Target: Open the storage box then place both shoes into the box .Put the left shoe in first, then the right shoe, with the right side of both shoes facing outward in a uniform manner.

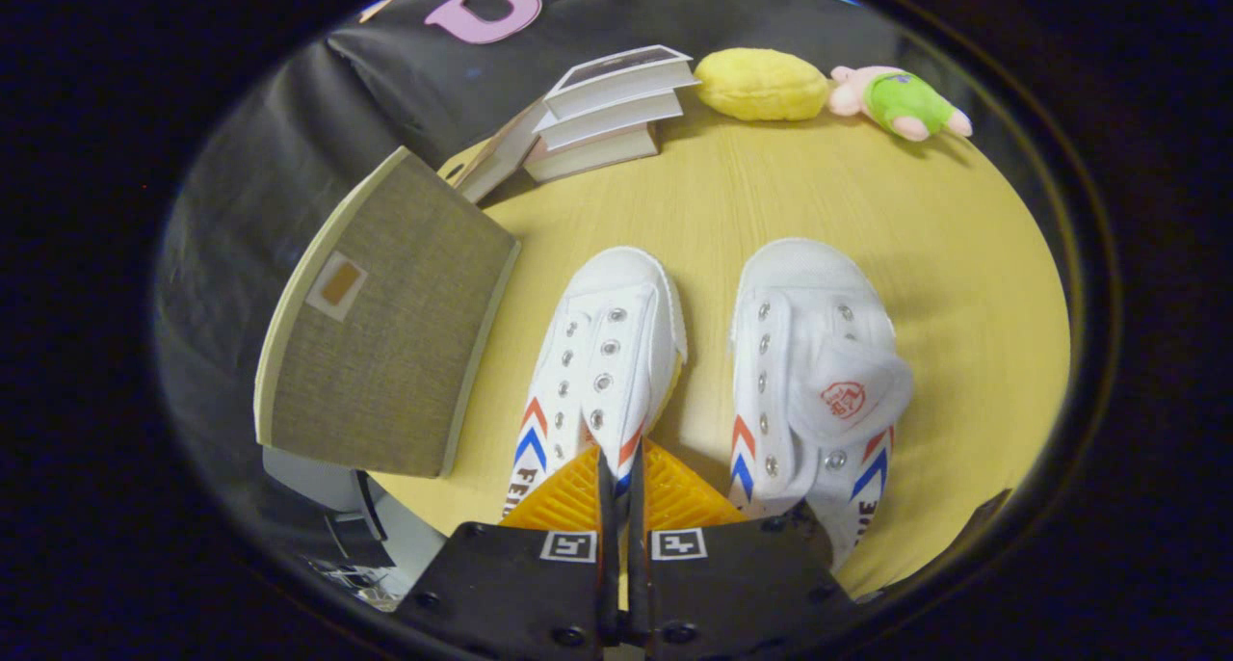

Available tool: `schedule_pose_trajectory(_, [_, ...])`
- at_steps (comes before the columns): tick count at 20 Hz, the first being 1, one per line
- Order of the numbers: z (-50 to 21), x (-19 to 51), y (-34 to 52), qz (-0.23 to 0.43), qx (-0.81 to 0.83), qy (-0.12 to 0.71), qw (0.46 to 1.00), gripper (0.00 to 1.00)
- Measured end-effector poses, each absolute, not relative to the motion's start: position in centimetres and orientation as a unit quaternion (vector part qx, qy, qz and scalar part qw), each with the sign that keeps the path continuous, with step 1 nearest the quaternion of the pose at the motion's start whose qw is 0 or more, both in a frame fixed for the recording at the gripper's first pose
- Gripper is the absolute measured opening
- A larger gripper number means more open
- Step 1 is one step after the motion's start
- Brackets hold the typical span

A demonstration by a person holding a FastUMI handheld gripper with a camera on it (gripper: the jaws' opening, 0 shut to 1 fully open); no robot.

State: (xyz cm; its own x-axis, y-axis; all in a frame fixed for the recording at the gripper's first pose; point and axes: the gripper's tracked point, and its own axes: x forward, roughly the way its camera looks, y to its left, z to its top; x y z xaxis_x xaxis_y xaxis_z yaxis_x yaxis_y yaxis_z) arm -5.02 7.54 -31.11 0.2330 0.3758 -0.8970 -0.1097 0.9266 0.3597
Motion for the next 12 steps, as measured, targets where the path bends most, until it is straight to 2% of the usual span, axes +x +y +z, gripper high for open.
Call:
schedule_pose_trajectory(6, [-28.3,-3.9,8.3,0.132,0.151,0.586,0.785,0.07])
schedule_pose_trajectory(12, [-21.8,-1.6,10.6,0.124,0.194,0.553,0.801,0.07])
